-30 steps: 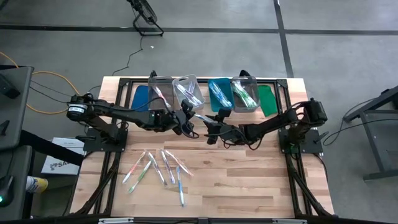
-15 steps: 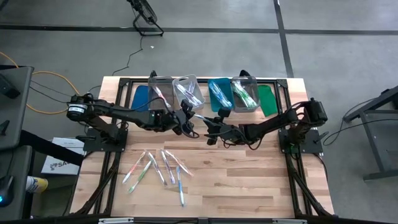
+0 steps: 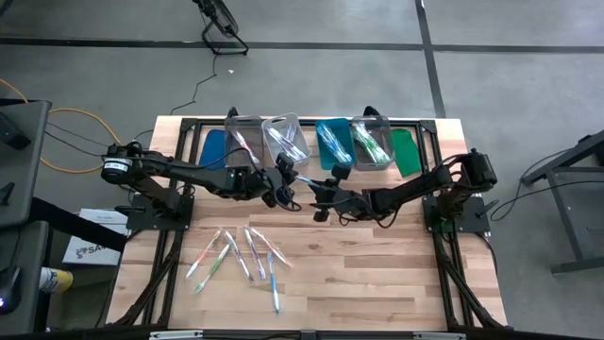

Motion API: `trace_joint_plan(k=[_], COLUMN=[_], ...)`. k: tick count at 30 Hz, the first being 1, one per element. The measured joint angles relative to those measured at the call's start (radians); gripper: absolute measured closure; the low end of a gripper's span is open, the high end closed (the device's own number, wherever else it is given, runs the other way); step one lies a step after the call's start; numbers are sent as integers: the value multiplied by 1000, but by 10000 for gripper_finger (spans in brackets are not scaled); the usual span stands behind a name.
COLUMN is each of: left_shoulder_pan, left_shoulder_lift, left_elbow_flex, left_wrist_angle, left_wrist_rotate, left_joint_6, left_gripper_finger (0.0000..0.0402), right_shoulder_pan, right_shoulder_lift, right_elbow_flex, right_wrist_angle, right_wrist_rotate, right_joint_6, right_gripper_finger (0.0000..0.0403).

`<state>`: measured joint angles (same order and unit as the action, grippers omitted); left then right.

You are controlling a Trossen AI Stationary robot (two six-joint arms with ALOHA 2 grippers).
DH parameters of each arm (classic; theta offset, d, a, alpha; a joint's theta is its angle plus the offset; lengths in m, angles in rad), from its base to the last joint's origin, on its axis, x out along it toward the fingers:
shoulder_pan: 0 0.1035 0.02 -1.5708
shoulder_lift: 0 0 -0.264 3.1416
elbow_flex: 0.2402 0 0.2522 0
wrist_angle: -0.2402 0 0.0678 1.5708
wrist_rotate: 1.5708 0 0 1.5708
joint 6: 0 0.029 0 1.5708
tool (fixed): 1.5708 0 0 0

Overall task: Pick & Place Toothbrushes
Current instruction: Put the blue toothbrush into the blue bin

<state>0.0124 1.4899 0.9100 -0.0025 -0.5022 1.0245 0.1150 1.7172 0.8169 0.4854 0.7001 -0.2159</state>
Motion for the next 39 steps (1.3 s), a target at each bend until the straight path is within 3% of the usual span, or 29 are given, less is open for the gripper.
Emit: trace_joint_plan(k=[9,18,26,39], left_shoulder_pan=[0,0,1,1], left_shoulder_lift=[-7,-103,-175,-328], left_elbow_flex=[0,0,-21,-282], left_wrist_angle=[-8,-115,-187,71], left_wrist_rotate=[-4,-40,-43,-42], left_joint_6=[26,-27,-97,-160], left_gripper_finger=[248,243,243,243], right_shoulder_pan=[0,-13,-50,-129], right_shoulder_lift=[0,-11,-106,-259], right_elbow_flex=[0,0,0,-1], right_wrist_angle=[-77,-93,-255,-509], right_wrist_rotate=[32,34,38,-5], right_joint_6=[63,104,213,352], right_gripper_finger=[362,362,362,362])
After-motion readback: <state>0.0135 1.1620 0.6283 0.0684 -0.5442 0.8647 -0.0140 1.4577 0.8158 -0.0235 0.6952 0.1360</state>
